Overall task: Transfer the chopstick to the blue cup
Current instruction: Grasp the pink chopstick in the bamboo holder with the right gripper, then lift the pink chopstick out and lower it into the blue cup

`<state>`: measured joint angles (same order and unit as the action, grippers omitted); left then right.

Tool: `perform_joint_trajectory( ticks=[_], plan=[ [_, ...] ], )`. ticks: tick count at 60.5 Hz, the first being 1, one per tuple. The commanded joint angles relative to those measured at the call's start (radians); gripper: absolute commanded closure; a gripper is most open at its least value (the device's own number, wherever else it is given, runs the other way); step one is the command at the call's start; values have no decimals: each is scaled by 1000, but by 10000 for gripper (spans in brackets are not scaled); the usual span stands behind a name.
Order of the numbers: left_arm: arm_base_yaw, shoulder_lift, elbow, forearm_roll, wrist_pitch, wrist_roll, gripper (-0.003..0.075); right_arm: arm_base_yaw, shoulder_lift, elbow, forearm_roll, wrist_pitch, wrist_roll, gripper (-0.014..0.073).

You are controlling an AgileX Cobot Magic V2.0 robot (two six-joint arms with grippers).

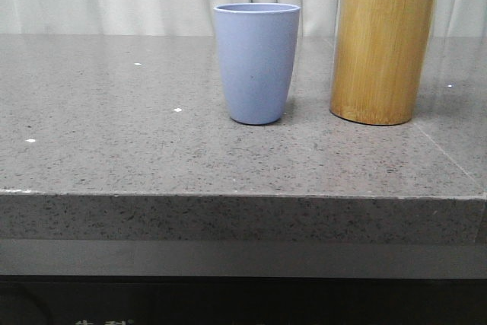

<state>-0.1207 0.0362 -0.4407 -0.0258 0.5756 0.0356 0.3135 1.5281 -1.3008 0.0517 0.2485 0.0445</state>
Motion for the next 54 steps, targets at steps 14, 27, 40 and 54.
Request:
perform_joint_trajectory(
  ticks=[14,27,40,54],
  plan=[
    [0,15,-25,-11,-89,-8,739,2,-26,-44,-19,-89,-6,468],
    [0,15,-25,-5,-89,-8,739,2,-26,-44,-21,-94,-6,538],
    [0,15,-25,0,-89,-8,739,2,-26,-44,-35,-94,-6,706],
    [0,15,-25,0,-89,-8,739,2,-46,-44,-37,-115,-6,704]
  ],
)
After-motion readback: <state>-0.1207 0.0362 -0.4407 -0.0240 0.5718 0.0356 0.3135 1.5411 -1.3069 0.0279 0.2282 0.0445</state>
